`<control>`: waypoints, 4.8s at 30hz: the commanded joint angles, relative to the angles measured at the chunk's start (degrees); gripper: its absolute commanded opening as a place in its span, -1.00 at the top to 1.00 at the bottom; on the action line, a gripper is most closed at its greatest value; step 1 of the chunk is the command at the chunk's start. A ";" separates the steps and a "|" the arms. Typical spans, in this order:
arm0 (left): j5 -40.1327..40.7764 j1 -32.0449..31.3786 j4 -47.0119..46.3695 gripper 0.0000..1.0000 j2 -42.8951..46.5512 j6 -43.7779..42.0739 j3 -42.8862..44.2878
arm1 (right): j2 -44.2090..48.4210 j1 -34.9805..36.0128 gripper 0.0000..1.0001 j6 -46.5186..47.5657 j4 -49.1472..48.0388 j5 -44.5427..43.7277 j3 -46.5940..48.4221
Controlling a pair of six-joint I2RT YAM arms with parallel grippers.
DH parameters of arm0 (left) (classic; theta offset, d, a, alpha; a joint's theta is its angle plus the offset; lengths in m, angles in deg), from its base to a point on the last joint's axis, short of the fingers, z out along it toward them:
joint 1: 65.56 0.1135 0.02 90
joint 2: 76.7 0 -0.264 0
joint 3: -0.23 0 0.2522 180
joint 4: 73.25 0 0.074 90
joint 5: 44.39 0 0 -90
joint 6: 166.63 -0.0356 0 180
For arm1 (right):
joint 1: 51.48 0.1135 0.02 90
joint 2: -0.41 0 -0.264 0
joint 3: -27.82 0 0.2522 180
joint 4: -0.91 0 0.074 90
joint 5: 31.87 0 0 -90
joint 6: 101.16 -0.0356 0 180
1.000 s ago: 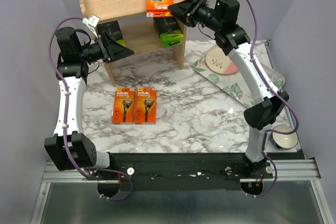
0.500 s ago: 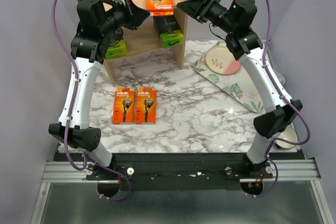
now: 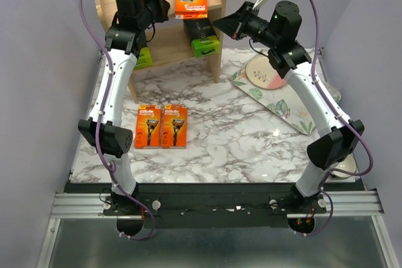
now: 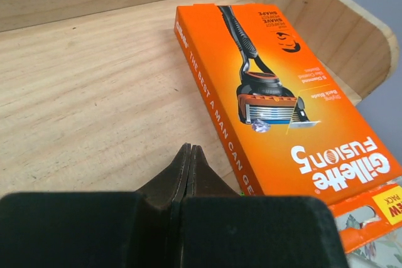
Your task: Place and organize the shaving razors onto the shelf
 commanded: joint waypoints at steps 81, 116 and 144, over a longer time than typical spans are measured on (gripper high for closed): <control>37.08 -11.08 -4.55 0.58 10.98 -14.98 -7.13 | -3.15 2.67 -0.33 3.24 3.34 -2.13 -3.06; -11.72 1.13 13.47 0.02 49.76 7.87 -82.54 | -33.18 12.07 -0.27 -9.25 -5.17 -10.06 -17.06; -13.03 4.21 10.49 0.02 41.67 7.69 -78.67 | -34.34 12.60 0.99 -11.97 0.62 -8.11 -15.11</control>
